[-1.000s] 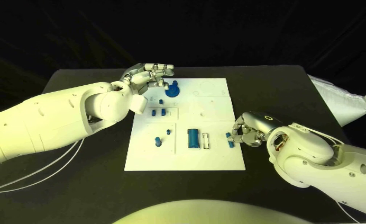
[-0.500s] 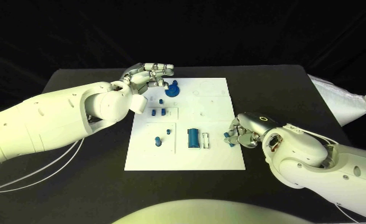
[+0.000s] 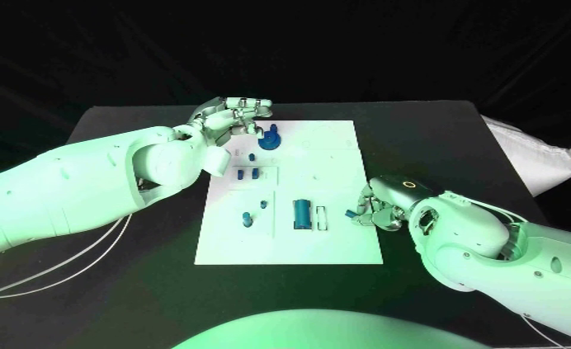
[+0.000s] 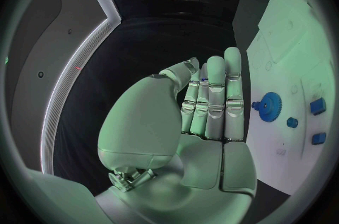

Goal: Assemble the parts on the task board

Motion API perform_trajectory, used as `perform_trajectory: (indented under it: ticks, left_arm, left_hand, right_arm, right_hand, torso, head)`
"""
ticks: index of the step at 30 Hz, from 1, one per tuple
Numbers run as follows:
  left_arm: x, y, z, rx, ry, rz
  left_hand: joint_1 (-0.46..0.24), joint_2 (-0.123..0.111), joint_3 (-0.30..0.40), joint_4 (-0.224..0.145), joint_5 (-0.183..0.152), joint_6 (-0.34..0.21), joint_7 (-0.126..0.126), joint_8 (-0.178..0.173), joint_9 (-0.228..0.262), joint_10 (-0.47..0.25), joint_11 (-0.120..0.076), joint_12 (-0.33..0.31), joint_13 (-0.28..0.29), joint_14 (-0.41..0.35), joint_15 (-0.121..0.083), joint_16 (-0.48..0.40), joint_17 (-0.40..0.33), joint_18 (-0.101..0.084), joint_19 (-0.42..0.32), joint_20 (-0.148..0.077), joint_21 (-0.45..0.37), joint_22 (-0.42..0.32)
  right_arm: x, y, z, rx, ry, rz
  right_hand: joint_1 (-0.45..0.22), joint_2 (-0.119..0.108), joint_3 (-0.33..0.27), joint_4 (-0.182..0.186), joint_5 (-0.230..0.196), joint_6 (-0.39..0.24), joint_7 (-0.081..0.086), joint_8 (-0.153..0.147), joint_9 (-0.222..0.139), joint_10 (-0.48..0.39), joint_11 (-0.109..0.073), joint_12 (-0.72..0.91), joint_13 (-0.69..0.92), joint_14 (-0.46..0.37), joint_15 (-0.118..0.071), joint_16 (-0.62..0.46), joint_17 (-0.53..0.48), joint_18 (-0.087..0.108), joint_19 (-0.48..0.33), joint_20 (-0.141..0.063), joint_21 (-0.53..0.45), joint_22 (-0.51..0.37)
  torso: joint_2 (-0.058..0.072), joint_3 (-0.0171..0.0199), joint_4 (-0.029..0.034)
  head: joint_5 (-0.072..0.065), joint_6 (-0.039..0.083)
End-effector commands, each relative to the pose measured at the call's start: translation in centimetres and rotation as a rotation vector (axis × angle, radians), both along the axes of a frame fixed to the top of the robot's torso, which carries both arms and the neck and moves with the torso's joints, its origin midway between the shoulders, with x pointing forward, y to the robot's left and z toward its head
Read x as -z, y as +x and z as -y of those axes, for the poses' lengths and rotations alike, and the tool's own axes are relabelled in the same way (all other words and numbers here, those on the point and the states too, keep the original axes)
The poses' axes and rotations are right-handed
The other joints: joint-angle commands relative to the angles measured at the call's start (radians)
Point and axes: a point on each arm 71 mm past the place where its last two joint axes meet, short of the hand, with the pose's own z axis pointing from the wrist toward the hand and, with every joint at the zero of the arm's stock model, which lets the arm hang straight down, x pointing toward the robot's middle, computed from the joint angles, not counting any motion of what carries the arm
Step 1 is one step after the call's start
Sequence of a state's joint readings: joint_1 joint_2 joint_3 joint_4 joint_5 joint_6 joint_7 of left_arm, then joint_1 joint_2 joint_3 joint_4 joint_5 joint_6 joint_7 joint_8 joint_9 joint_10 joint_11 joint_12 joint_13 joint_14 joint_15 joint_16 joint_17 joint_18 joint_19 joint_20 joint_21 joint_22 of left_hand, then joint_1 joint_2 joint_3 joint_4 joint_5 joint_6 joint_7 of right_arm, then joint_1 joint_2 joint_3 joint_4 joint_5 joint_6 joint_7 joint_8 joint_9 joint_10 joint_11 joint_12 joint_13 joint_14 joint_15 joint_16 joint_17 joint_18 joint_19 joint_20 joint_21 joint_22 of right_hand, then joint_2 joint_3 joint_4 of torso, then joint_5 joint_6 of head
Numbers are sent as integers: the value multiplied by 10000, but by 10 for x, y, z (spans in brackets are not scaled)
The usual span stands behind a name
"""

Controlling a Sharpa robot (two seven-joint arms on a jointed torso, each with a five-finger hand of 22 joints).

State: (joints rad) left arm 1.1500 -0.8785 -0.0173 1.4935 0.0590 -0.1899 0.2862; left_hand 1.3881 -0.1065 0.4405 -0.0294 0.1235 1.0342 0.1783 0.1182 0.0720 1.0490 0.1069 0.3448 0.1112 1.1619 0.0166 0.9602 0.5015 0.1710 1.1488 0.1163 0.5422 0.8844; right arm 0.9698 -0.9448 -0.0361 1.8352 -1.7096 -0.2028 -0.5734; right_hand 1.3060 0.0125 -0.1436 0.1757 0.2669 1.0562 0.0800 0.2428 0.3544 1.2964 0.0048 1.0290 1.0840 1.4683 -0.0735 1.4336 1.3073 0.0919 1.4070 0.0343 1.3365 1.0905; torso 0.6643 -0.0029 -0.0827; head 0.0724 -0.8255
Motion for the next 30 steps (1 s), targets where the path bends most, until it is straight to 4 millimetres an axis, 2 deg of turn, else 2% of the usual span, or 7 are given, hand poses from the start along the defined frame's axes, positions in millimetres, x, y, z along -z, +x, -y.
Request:
perform_trajectory:
  ticks: [1,7,12,18,23,26,30]
  left_arm:
    - [-1,-1,1,186,-81,84]
    - [-1,-1,1,194,-80,73]
    - [-1,-1,1,200,-76,67]
    - [-1,-1,2,227,-90,56]
    - [-1,-1,3,248,-70,77]
    - [0,-1,3,249,-65,79]
    - [0,-1,3,251,-63,79]
  left_hand:
    - [-61,74,-5,-16,49,-85,-10,2,-11,-74,-26,46,-7,-61,29,-3,-13,104,72,9,-59,3]
    - [-61,74,-5,-16,49,-85,-10,2,-11,-74,-26,46,-7,-61,29,-3,-13,104,72,9,-59,3]
    - [-61,74,-5,-16,49,-85,-10,2,-11,-74,-26,46,-7,-61,29,-3,-13,104,72,9,-59,3]
    - [-61,74,-5,-16,49,-85,-10,2,-11,-74,-26,46,-7,-61,29,-3,-13,104,72,9,-59,3]
    - [-61,74,-5,-16,49,-85,-10,2,-11,-74,-26,46,-7,-61,29,-3,-13,104,72,9,-59,3]
    - [-61,74,-5,-16,49,-85,-10,2,-11,-74,-26,46,-7,-61,29,-3,-13,104,72,9,-59,3]
    - [-64,81,4,-43,51,-92,-9,17,-9,-98,-23,84,-11,-71,33,7,-36,105,67,14,-66,6]
  right_arm:
    - [9,-3,2,-245,-782,-425]
    - [10,-4,-1,-511,-1122,-418]
    - [10,-5,-3,-581,-1174,-341]
    - [11,-4,-6,-655,-1266,-321]
    - [8,-4,-9,-478,-749,-156]
    - [6,-5,-9,-217,-139,-189]
    - [3,-5,-9,383,1276,-586]
  right_hand:
    - [130,-30,61,-50,-63,58,-24,-62,-9,15,-55,55,31,566,34,-46,130,-36,-20,43,-19,44]
    - [491,-55,199,-247,-42,140,-60,-55,16,103,-88,204,193,585,11,-5,214,-58,22,29,42,173]
    - [945,213,597,-457,-571,276,-144,-56,33,248,-165,381,378,602,-56,30,285,-75,71,-29,102,284]
    - [1441,454,1215,-774,-825,398,-227,-79,38,401,-242,579,598,613,-116,58,348,-94,115,-88,156,387]
    - [1254,734,1740,-657,-932,444,-257,-120,48,625,-278,834,850,630,-136,99,424,-107,150,-118,192,454]
    - [1106,723,1958,-576,-908,456,-263,-140,56,657,-278,847,885,637,-145,113,451,-107,157,-126,196,458]
    - [873,464,2338,-497,-750,428,-238,-209,61,566,-249,622,750,620,-149,65,385,-104,150,-129,183,441]
  torso:
    - [2,2,3]
    - [5,9,-5]
    - [3,2,-3]
    - [9,-7,15]
    - [0,1,18]
    - [-1,3,19]
    - [-2,-5,8]
  head:
    - [4,-3]
    - [-12,-9]
    - [-33,-34]
    - [-34,-31]
    - [-13,-50]
    - [-3,-48]
    - [2,-43]
